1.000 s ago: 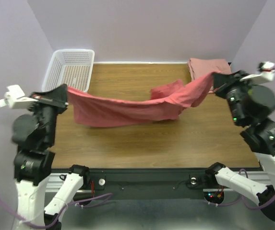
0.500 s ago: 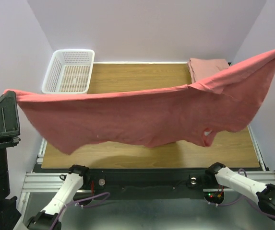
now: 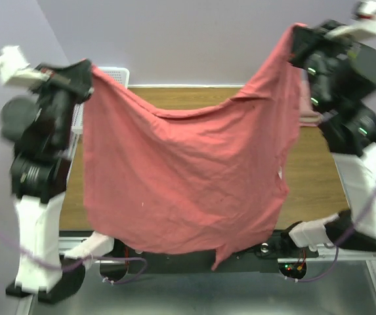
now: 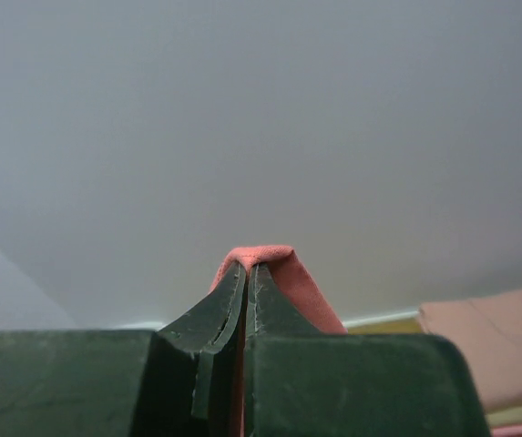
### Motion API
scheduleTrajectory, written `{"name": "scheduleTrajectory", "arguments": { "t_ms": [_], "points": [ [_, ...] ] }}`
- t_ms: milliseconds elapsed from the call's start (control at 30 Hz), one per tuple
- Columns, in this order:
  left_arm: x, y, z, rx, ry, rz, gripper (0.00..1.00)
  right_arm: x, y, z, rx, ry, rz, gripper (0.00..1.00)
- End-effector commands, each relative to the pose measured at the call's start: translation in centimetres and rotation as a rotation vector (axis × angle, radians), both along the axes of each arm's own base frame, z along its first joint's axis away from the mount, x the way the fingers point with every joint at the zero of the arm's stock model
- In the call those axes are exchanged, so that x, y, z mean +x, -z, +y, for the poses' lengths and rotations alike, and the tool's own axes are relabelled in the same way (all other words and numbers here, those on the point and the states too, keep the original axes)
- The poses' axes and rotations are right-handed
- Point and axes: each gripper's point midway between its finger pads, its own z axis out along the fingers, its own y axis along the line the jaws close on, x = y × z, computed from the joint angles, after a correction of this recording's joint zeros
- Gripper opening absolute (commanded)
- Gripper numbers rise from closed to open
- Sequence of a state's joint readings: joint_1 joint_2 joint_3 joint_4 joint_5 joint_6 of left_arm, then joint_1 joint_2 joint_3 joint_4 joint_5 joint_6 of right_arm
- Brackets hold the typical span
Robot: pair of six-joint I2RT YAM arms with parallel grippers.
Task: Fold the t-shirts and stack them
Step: Flatten the tshirt out
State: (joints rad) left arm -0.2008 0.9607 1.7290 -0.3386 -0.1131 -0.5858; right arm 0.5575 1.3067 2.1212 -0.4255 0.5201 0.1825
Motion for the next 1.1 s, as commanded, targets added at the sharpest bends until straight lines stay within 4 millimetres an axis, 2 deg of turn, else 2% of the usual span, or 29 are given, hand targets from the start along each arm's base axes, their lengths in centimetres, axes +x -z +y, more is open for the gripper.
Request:
{"name": "scheduleTrajectory", "arguments": {
  "t_ms": [0, 33, 67, 100, 133, 167, 200, 233, 267, 300, 333, 433, 467, 533, 567, 633, 667, 700, 733, 767, 800, 833, 867, 933, 967, 1000, 1033, 1067],
  "points": [
    [8.2, 0.3, -0.7, 0.073, -0.054, 0.03, 0.0, 5.8, -0.7, 0.8, -0.07, 0.145, -0.03, 0.01],
    [10.1, -0.7, -1.4, 0.08, -0.036, 0.025, 0.0, 7.0, -0.9, 1.1, -0.074, 0.151, -0.037, 0.0],
    [10.8, -1.4, -1.7, 0.084, -0.027, 0.015, 0.0, 8.0, -1.2, 1.2, -0.069, 0.154, -0.049, 0.01],
    [11.6, -1.8, -1.8, 0.086, -0.021, 0.012, 0.0, 10.4, -1.1, 0.9, -0.07, 0.177, -0.056, 0.01],
    [12.2, -2.5, -2.0, 0.09, -0.011, 0.002, 0.0, 9.3, -4.0, -0.4, -0.02, 0.18, -0.135, 0.01],
    [13.0, -4.0, -2.5, 0.094, 0.012, -0.025, 0.0, 9.3, -5.4, -0.7, 0.016, 0.152, -0.186, 0.0],
    [13.2, -4.8, -2.4, 0.097, 0.014, -0.039, 0.0, 9.6, -6.3, -1.8, 0.02, 0.165, -0.22, 0.01],
    [12.0, -7.3, -2.5, 0.093, 0.028, -0.101, 0.0, 9.1, -7.8, -2.1, 0.047, 0.159, -0.283, 0.01],
    [13.3, -7.0, -2.9, 0.103, 0.046, -0.093, 0.0, 9.0, -8.3, -2.2, 0.056, 0.146, -0.308, 0.01],
    [13.2, -7.7, -3.2, 0.114, 0.066, -0.119, 0.0, 8.7, -8.8, -2.1, 0.047, 0.134, -0.333, 0.01],
    [12.9, -8.4, -3.1, 0.112, 0.07, -0.141, 0.0, 7.4, -9.9, -2.7, 0.068, 0.136, -0.377, 0.0],
    [11.9, -9.8, -3.4, 0.115, 0.099, -0.198, 0.0, 7.8, -9.0, -2.6, 0.042, 0.131, -0.357, 0.0],
    [11.7, -9.6, -3.4, 0.119, 0.1, -0.197, 0.0, 8.4, -7.6, -2.6, 0.02, 0.14, -0.315, 0.0],
    [11.8, -8.4, -3.3, 0.124, 0.097, -0.176, 0.0, 8.4, -6.5, -2.6, -0.01, 0.142, -0.285, 0.0],
    [12.2, -6.4, -3.2, 0.13, 0.088, -0.13, 0.0, 8.7, -5.4, -2.3, -0.033, 0.134, -0.258, 0.0],
    [12.8, -4.2, -2.9, 0.151, 0.069, -0.096, 0.0, 9.0, -2.8, -2.2, -0.073, 0.131, -0.194, 0.0],
    [13.2, -1.3, -2.5, 0.156, 0.051, -0.044, 0.0, 7.5, -2.8, -2.6, -0.081, 0.125, -0.199, 0.0],
    [13.4, 0.2, -2.4, 0.166, 0.042, -0.026, 0.0, 7.5, -1.7, -2.4, -0.095, 0.115, -0.178, 0.0],
    [13.7, 4.3, -2.2, 0.181, 0.033, 0.043, 0.0, 9.1, 2.3, -1.7, -0.14, 0.095, -0.092, 0.0],
    [13.6, 5.1, -2.0, 0.18, 0.024, 0.026, 0.0, 8.9, 3.7, -1.5, -0.154, 0.084, -0.064, 0.01],
    [13.4, 6.8, -1.9, 0.188, 0.021, 0.042, 0.0, 7.1, 4.5, -2.0, -0.151, 0.077, -0.059, 0.0],
    [13.1, 10.7, -2.0, 0.2, 0.031, 0.097, 0.0, 8.1, 9.1, -1.6, -0.162, 0.06, 0.031, 0.0],
    [12.8, 11.8, -2.0, 0.188, 0.033, 0.088, 0.0, 7.9, 11.6, -1.7, -0.162, 0.058, 0.079, 0.0],
    [12.4, 15.8, -2.0, 0.159, 0.042, 0.141, 0.0, 6.3, 14.6, -2.0, -0.131, 0.035, 0.12, 0.0],
    [11.9, 20.1, -2.0, 0.14, 0.052, 0.197, 0.0, 4.7, 18.0, -2.4, -0.099, 0.029, 0.167, 0.01],
    [11.5, 22.3, -1.9, 0.113, 0.052, 0.232, 0.0, 3.8, 19.4, -2.6, -0.076, 0.026, 0.185, 0.0],
    [11.1, 24.4, -2.0, 0.102, 0.058, 0.261, 0.0, 3.2, 21.9, -2.7, -0.069, 0.015, 0.236, 0.0],
    [10.1, 28.4, -2.4, 0.069, 0.089, 0.321, 0.0, 1.6, 24.4, -2.5, -0.038, -0.021, 0.267, 0.0]
  ]
}}
